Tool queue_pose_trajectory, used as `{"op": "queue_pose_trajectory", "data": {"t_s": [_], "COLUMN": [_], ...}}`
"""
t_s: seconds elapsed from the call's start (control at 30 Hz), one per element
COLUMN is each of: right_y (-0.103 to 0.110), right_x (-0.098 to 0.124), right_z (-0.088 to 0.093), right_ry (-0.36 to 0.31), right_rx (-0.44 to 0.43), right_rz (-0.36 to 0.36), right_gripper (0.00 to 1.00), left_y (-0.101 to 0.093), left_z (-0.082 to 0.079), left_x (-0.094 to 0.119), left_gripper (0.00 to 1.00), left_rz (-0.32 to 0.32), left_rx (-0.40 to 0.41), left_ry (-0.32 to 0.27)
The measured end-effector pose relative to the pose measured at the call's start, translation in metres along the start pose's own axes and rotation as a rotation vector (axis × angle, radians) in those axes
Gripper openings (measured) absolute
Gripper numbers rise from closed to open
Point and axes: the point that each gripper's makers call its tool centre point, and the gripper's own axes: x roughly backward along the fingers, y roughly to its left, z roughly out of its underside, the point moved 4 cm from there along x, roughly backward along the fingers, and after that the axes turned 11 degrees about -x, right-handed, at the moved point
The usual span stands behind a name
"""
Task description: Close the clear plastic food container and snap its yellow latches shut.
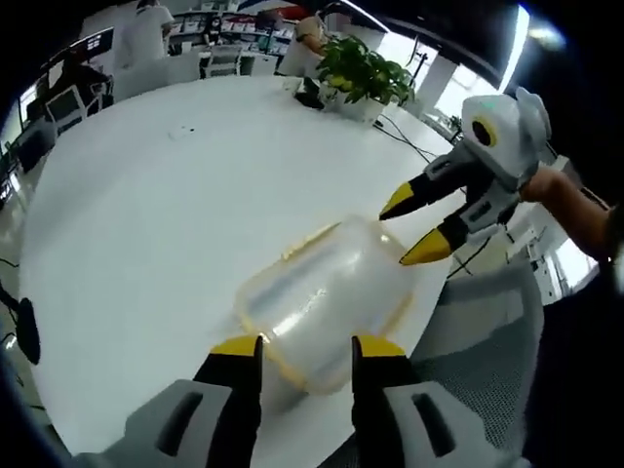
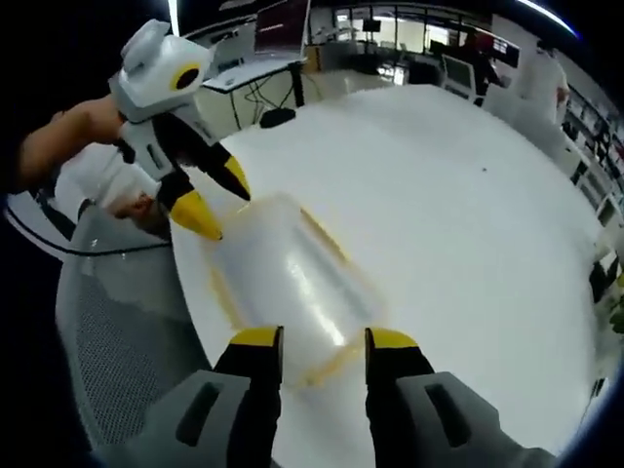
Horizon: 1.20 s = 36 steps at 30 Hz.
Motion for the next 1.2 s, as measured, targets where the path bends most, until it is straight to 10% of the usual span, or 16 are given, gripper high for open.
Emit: {"op": "queue_pose_trajectory", "data": {"t_s": [1.2], "right_y": [0.012], "right_x": [-0.040], "right_z": [-0.043], "right_ry": [0.015], "right_rx": [0.308], "right_rz": [-0.209], "right_gripper": [0.25], "left_y": [-0.040], "left_z": [-0.028], "left_x": [-0.035], "left_gripper": [0.23], "left_rz": [0.139], "left_rx": [-0.392], "left_ry": [-0.003]}}
